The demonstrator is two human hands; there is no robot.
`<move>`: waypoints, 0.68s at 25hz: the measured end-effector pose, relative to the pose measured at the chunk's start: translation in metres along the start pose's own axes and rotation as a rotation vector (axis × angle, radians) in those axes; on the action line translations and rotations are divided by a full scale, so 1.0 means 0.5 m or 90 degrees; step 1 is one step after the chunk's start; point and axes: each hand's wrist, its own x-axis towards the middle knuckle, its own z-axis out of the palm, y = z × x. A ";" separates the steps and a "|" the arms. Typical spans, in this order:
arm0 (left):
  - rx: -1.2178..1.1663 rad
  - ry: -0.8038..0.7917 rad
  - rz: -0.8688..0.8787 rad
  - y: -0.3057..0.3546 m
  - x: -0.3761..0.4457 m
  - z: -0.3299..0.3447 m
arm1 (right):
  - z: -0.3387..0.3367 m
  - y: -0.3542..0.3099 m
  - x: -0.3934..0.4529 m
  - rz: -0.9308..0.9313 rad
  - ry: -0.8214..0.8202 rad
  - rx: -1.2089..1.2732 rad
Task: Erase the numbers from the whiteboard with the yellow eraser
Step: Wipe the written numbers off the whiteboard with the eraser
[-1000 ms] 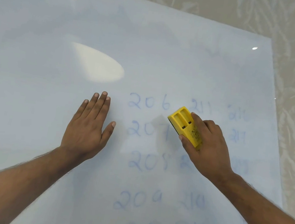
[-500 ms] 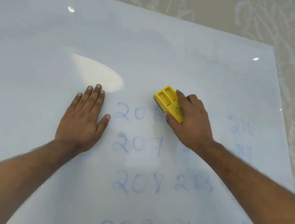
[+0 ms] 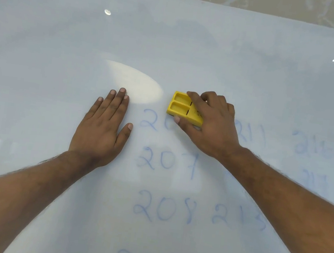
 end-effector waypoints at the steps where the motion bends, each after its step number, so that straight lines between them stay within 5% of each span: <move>1: 0.002 0.000 -0.001 0.001 0.000 0.000 | -0.002 0.001 -0.015 -0.020 -0.003 -0.004; 9: 0.002 -0.009 -0.004 0.003 -0.002 -0.002 | -0.024 0.029 -0.093 -0.146 -0.059 -0.015; 17: -0.011 0.008 0.006 -0.001 -0.003 0.001 | 0.025 -0.034 0.027 -0.036 0.008 0.030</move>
